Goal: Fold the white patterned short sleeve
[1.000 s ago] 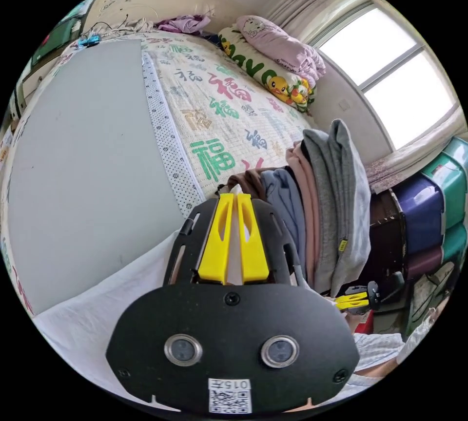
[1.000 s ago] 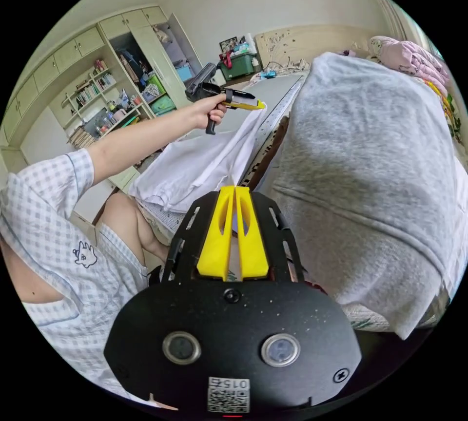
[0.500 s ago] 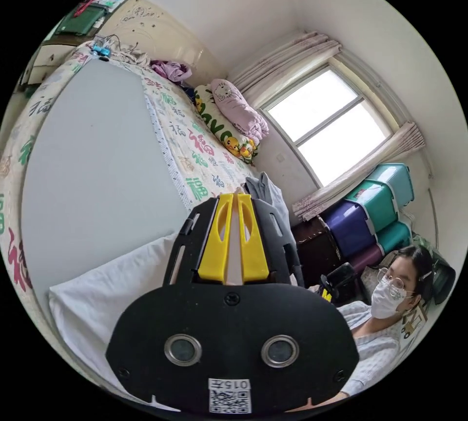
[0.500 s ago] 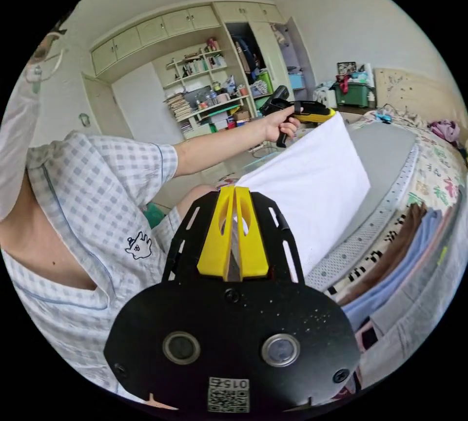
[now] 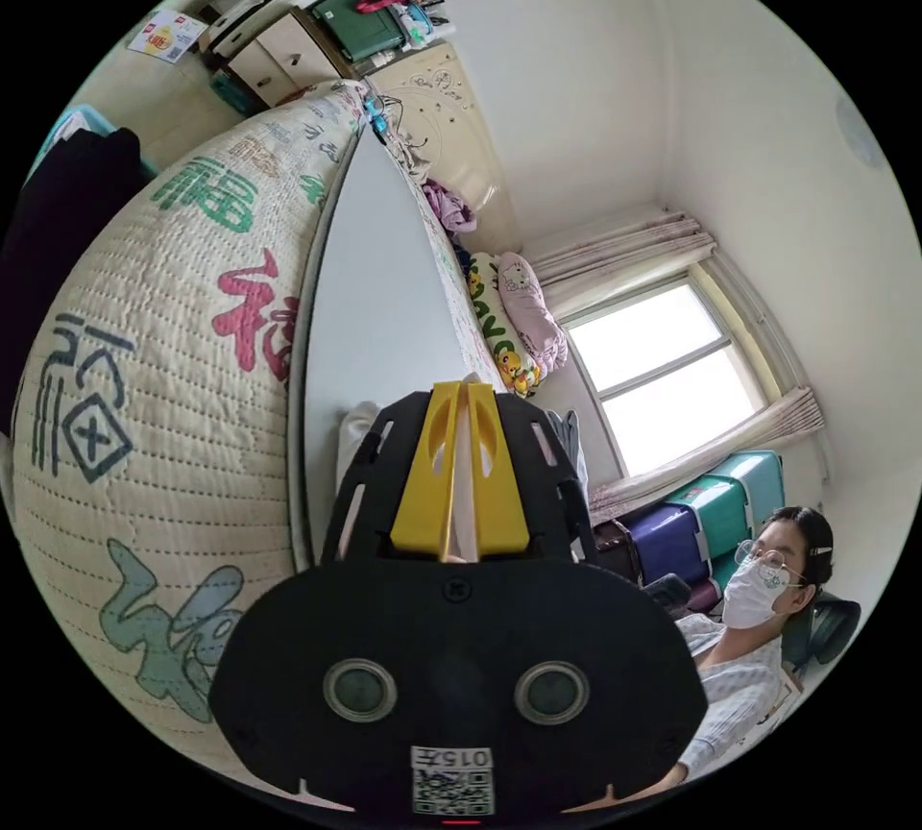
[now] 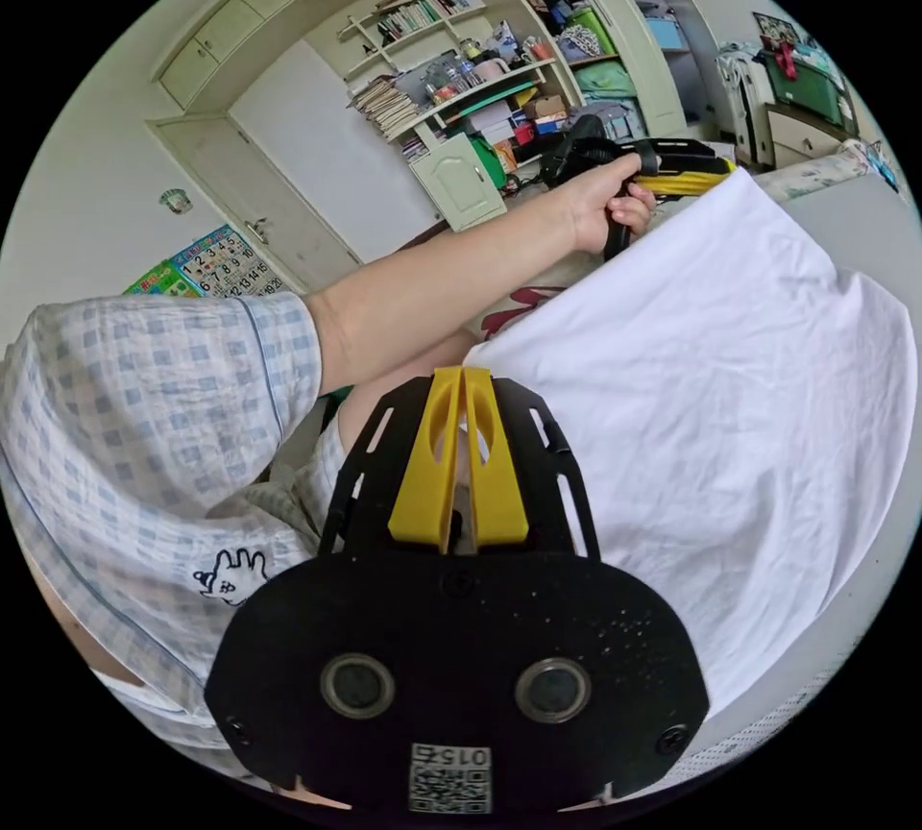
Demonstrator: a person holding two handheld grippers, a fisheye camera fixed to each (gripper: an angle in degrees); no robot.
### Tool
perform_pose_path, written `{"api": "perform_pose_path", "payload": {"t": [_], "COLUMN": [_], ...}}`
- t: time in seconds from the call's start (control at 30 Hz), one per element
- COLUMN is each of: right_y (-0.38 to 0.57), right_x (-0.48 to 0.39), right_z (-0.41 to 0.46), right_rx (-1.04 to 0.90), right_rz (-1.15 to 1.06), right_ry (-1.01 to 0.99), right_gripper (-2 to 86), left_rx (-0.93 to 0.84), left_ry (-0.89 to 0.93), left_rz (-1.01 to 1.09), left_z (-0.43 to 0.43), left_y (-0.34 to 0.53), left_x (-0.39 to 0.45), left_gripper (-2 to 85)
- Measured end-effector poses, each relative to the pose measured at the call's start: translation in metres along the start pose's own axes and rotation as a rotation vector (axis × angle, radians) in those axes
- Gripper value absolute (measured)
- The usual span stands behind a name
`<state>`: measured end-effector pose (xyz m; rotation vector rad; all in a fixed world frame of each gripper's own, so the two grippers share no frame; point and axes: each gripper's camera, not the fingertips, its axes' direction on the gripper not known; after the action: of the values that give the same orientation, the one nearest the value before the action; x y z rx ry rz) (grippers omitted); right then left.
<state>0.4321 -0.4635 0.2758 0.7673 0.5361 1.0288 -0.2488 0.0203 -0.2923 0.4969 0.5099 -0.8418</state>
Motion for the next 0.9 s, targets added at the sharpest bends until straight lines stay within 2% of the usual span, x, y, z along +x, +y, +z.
{"api": "perform_pose_path", "payload": {"t": [0.1, 0.23, 0.5, 0.77, 0.9], "right_y": [0.018, 0.033, 0.076, 0.123, 0.145], "right_x": [0.015, 0.026, 0.057, 0.082, 0.08], "right_z": [0.007, 0.014, 0.024, 0.045, 0.034], "right_rx": [-0.026, -0.034, -0.033, -0.095, -0.123], "right_rz": [0.006, -0.004, 0.044, 0.068, 0.066], "right_ry": [0.007, 0.04, 0.036, 0.137, 0.113], "right_gripper": [-0.5, -0.5, -0.5, -0.4, 0.0], "left_rx": [-0.027, -0.088, -0.097, -0.14, -0.176], "left_ry": [-0.014, -0.129, -0.199, -0.407, -0.512], "left_rz": [0.005, 0.065, 0.051, 0.062, 0.089], "left_z": [-0.007, -0.004, -0.003, 0.002, 0.016], "left_y": [-0.006, -0.015, -0.011, 0.004, 0.012], "left_x": [-0.002, 0.013, 0.017, 0.032, 0.048], "left_gripper": [-0.5, -0.5, -0.4, -0.4, -0.2]}}
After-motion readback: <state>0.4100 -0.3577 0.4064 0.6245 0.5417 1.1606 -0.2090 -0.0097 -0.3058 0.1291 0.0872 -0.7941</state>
